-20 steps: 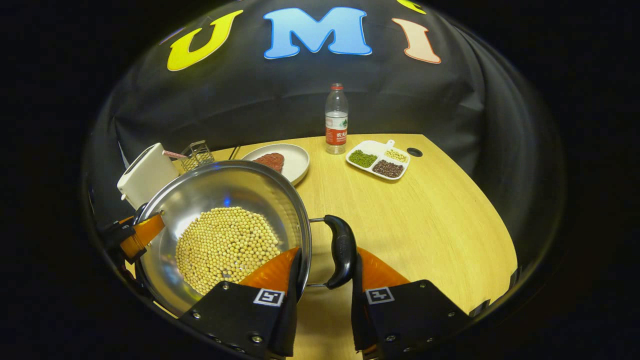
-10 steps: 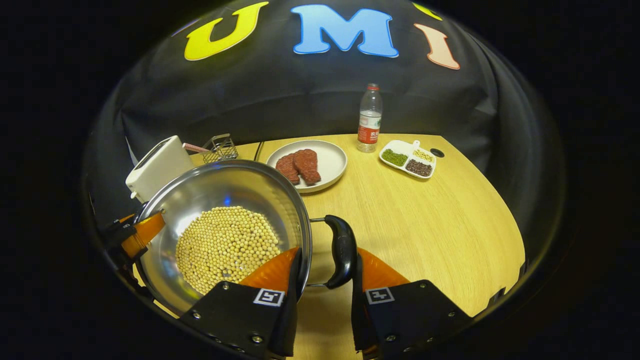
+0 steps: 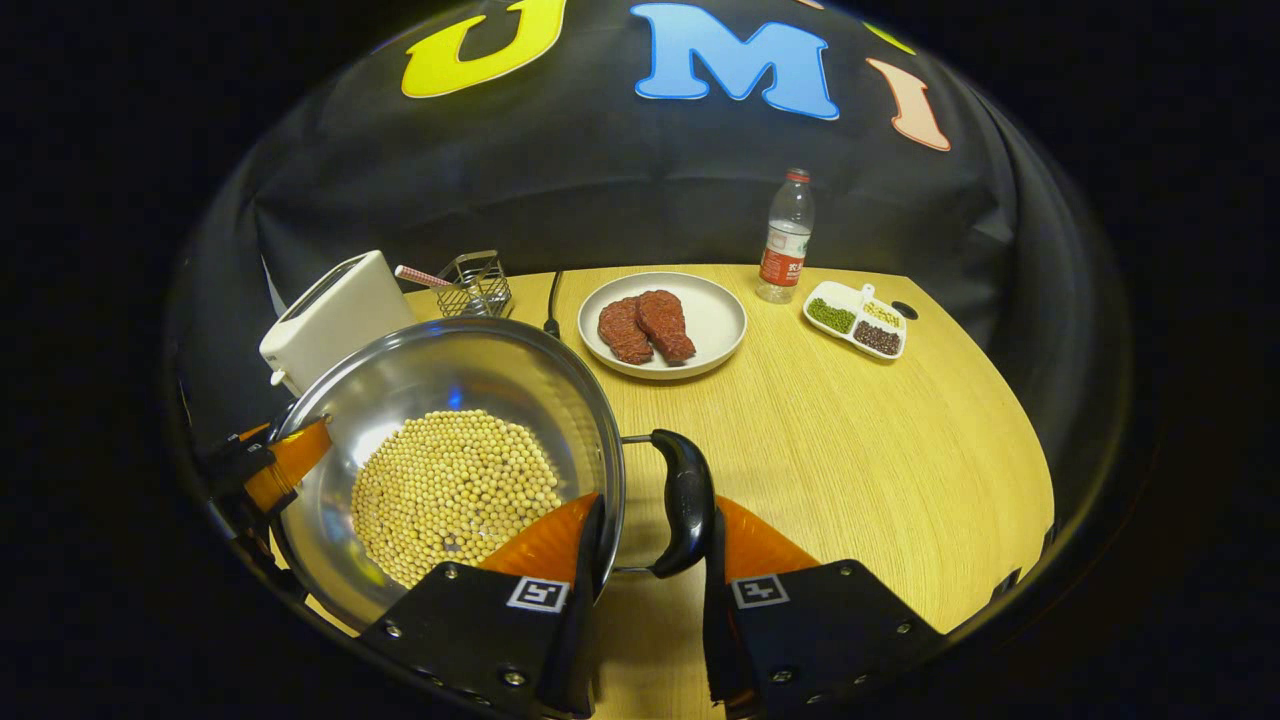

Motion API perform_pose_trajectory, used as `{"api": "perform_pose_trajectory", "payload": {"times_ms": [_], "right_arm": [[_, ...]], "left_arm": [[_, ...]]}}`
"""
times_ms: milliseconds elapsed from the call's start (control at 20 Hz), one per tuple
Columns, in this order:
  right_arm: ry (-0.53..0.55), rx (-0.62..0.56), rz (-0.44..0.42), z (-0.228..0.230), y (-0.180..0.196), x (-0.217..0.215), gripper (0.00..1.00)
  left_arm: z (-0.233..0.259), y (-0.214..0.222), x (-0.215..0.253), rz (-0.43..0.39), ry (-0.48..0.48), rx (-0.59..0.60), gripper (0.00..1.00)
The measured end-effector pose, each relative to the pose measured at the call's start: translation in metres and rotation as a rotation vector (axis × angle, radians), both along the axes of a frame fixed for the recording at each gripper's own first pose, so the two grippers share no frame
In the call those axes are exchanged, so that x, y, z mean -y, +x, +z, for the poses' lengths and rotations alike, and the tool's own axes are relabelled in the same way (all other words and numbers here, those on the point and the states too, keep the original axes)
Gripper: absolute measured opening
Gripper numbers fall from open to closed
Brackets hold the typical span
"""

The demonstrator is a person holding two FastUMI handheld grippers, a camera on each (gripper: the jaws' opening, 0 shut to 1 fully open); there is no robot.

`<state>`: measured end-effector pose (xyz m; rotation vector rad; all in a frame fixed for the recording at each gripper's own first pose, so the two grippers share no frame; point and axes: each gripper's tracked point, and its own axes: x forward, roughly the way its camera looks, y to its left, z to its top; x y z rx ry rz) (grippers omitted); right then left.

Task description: First push the handle of the pot to place it horizontally, then grasp the pot with both hands and set it on the induction cooktop.

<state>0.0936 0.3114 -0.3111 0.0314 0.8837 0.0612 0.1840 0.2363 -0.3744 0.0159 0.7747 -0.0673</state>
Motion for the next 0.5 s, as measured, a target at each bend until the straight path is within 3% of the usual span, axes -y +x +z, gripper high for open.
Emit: {"api": "perform_pose_trajectory", "payload": {"times_ms": [200, 250, 350, 450, 500], "right_arm": [[0.010, 0.013, 0.005, 0.001, -0.002, -0.013, 0.45], [0.032, 0.020, 0.012, 0.001, -0.001, -0.017, 0.50], [0.078, 0.005, 0.054, 0.001, -0.007, -0.025, 0.53], [0.080, 0.031, 0.049, 0.008, -0.007, -0.014, 1.00], [0.095, 0.060, 0.049, 0.015, -0.006, -0.011, 0.98]], "left_arm": [[-0.003, -0.006, -0.015, 0.018, -0.005, 0.001, 0.68], [-0.004, -0.009, -0.021, 0.034, 0.006, -0.003, 0.66], [0.001, -0.009, -0.029, 0.072, 0.038, 0.019, 0.83], [0.024, -0.002, -0.027, 0.096, 0.037, 0.087, 0.95], [0.038, 0.000, -0.024, 0.099, 0.037, 0.122, 1.00]]}}
